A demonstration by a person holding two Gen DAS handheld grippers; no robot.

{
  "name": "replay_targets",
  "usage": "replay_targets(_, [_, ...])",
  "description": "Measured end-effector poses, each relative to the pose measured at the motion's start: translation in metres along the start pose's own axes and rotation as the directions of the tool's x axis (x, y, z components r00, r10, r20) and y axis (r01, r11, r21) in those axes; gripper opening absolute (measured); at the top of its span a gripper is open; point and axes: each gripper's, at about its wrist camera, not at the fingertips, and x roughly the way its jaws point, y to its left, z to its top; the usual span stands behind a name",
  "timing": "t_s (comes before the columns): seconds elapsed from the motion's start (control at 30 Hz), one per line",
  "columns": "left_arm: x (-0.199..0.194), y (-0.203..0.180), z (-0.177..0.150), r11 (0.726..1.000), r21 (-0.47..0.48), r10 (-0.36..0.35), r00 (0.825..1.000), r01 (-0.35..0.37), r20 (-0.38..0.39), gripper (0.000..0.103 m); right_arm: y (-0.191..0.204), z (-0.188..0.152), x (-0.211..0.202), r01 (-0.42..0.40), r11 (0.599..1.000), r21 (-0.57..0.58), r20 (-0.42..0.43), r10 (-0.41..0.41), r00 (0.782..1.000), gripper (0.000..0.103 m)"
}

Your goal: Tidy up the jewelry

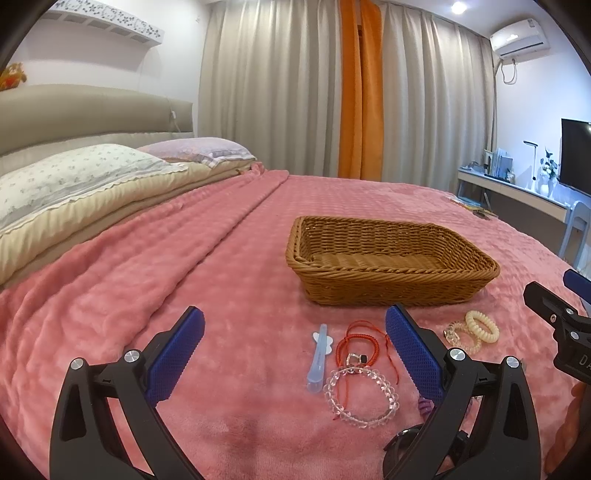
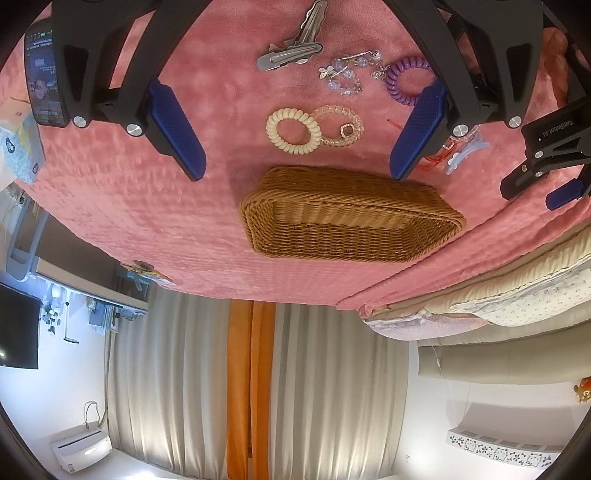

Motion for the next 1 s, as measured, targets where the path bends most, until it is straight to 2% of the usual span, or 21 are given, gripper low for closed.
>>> replay_targets(1.0, [-0.0019, 0.0009, -0.0006, 1.000, -0.001, 0.000, 1.000, 0.000, 0.001, 0.096, 0.0026, -0.0006, -0.0013, -0.002, 1.000, -0.003, 0.006, 0.002, 1.000, 0.095])
